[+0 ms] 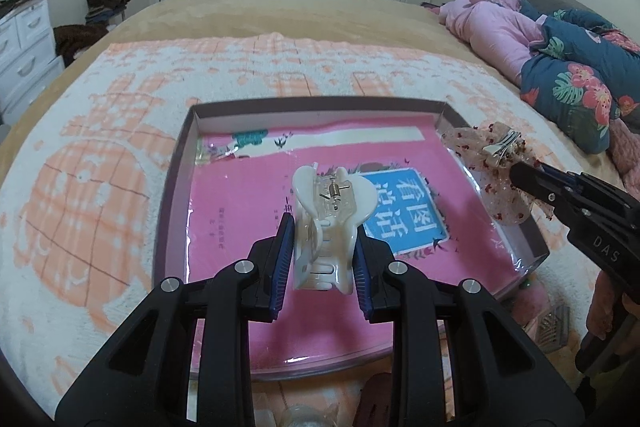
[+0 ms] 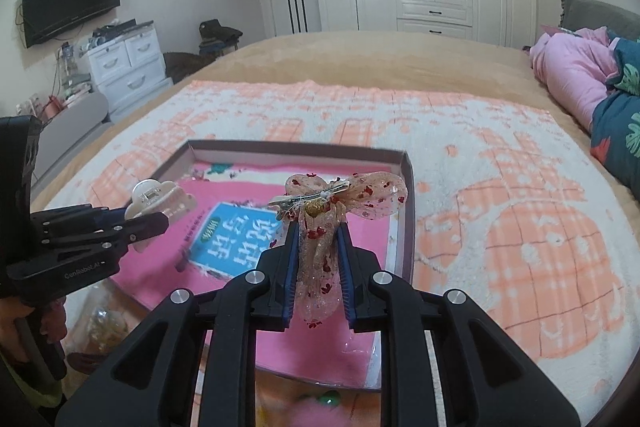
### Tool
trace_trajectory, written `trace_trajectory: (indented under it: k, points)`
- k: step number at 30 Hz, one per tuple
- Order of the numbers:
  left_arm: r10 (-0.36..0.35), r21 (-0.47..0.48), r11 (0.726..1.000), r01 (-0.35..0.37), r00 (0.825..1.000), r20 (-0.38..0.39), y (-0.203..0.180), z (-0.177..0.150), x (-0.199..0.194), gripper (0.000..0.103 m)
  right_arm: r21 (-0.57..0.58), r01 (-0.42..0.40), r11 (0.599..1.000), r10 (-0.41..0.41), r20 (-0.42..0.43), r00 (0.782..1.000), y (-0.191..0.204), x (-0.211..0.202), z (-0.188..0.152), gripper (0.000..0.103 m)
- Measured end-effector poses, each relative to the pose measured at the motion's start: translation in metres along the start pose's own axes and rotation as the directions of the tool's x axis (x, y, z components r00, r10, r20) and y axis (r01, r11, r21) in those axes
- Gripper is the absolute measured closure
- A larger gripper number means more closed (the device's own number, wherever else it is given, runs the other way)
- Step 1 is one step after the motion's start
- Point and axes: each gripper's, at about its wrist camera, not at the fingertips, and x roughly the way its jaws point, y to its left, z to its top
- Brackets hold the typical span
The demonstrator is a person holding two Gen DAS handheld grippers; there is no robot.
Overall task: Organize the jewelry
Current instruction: 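Carry both clips over the tray and open both tools to drop them, then withdraw both open tools from the tray back toward the remaining accessories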
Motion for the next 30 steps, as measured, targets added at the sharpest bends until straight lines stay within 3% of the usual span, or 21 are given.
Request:
trace_trajectory:
  k: [5, 13, 20, 24, 30]
  points:
    - [-0.007, -0.001, 1.0, 0.006, 1.0, -0.019, 0.002, -0.005, 0.005, 0.083, 0.022, 0.016, 1.0, -0.015, -0.055, 0.998, -0.006, 0.016, -0.009, 0.082]
    - [-0.015, -0.014, 1.0, 0.015, 1.0, -0.019, 0.003, -0.014, 0.005, 0.083, 0.044, -0.008, 0.999, 0.011, -0.075, 0.997, -0.01, 0.022, -0.016, 0.077]
    - [-0.026, -0.022, 0.999, 0.026, 1.0, 0.004, 0.001, -0.016, -0.005, 0.081, 0.052, 0.001, 0.999, 0.001, -0.042, 0.999, -0.012, 0.01, -0.017, 0.058]
    - [-0.026, -0.03, 0.999, 0.027, 0.999, 0.038, 0.002, -0.014, -0.02, 0.075, 0.047, 0.007, 0.999, -0.007, -0.004, 1.0, -0.013, -0.003, -0.016, 0.048]
    - [-0.01, -0.053, 0.998, 0.014, 0.996, 0.085, 0.006, -0.013, -0.046, 0.066, 0.05, 0.011, 0.999, -0.013, 0.032, 0.999, -0.014, -0.022, -0.015, 0.04]
